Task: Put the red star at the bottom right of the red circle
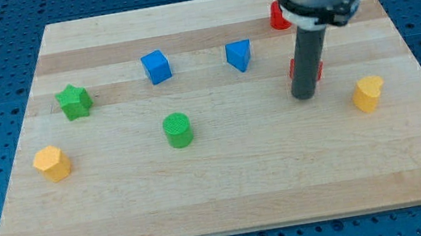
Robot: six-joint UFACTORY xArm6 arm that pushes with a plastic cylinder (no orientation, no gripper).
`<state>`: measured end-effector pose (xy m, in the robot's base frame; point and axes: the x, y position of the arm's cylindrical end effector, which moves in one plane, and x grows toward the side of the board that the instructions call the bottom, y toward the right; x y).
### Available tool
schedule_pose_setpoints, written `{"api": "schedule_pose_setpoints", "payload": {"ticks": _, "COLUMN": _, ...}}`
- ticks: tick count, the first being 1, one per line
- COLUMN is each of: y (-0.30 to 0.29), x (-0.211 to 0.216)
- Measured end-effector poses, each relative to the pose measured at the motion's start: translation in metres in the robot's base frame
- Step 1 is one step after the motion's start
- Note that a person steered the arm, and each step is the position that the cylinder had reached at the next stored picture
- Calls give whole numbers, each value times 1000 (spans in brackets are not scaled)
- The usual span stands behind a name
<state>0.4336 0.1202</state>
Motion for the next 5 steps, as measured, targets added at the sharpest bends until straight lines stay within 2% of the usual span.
{"api": "schedule_pose_setpoints", "payload": {"ticks": 1, "y": -6, "x": -39}}
{"api": "schedule_pose_setpoints", "payload": {"ticks": 5, "y": 31, "x": -32}}
